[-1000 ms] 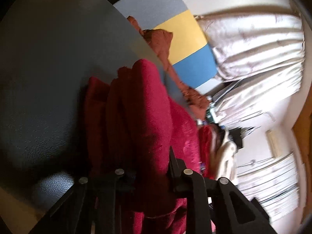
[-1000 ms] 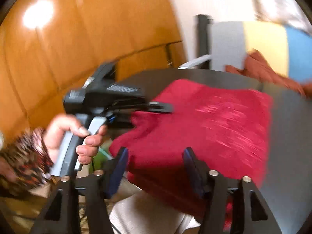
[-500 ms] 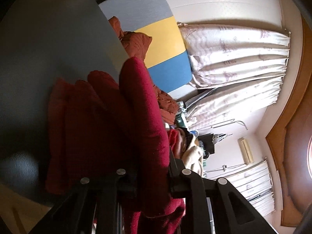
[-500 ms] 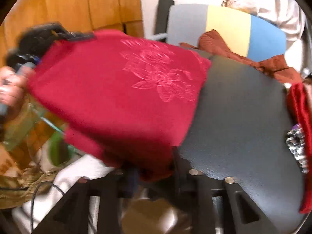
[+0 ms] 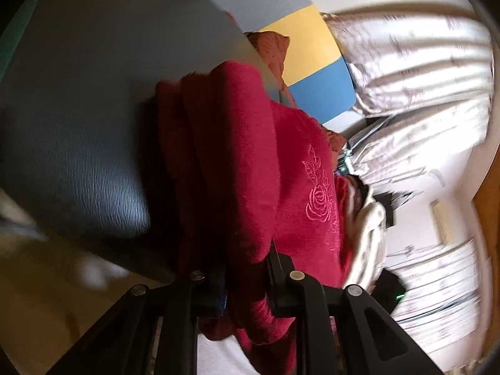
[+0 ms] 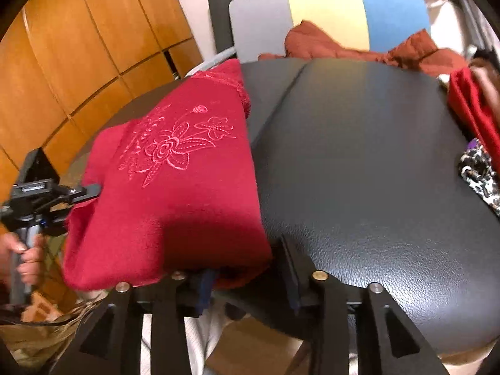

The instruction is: Fold clothes

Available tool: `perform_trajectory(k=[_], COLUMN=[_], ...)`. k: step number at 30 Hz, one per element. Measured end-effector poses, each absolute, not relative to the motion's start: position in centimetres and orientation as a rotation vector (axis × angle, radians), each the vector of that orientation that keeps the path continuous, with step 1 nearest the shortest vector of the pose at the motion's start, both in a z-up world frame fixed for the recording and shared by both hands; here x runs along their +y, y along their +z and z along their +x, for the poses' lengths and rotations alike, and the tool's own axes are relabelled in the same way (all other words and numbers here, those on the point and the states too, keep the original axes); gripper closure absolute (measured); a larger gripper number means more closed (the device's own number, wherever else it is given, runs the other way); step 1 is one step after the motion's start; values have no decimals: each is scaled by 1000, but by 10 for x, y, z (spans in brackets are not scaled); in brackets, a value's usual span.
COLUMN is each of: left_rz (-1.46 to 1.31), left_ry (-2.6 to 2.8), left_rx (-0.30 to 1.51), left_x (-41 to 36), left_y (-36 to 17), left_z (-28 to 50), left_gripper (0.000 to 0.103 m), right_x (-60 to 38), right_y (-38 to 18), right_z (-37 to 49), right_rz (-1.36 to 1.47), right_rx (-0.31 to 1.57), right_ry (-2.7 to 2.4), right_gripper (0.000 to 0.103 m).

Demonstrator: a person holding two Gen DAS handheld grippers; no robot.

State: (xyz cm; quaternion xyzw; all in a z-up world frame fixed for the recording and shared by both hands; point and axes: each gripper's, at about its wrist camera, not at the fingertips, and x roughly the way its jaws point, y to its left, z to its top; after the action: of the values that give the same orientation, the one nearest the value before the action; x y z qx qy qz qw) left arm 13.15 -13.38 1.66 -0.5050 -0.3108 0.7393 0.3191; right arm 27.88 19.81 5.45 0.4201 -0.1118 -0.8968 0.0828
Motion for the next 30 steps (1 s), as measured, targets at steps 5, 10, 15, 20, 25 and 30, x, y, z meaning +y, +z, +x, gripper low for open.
perform_trajectory(k=[5, 10, 15, 20, 25, 30], left_rz=[-1308, -1310, -1311, -1297, -1286, -1212], left_ry=[1987, 1994, 2005, 2080, 2077, 2140], left_rx=[-740, -744, -739, -707, -783, -913], left_x=[-132, -136, -138, -146, -154, -173], left_y=[15, 14, 13, 12, 7, 36], left_z=[133, 130, 128, 122, 108, 112], left_gripper=[83, 83, 82, 75, 74, 80], right_x=[199, 179, 126, 98, 98, 93], right_y=[103, 144, 143, 101, 74, 77], right_z=[302, 270, 185, 108, 99, 112], right_rz=[1046, 848, 969, 1242, 1173, 1104], right_rx=[-200, -195, -18, 120, 64, 134], right_ry=[-2667, -2616, -2544, -2516, -2679, -2744], right_gripper=[61, 60, 60, 63, 63, 62])
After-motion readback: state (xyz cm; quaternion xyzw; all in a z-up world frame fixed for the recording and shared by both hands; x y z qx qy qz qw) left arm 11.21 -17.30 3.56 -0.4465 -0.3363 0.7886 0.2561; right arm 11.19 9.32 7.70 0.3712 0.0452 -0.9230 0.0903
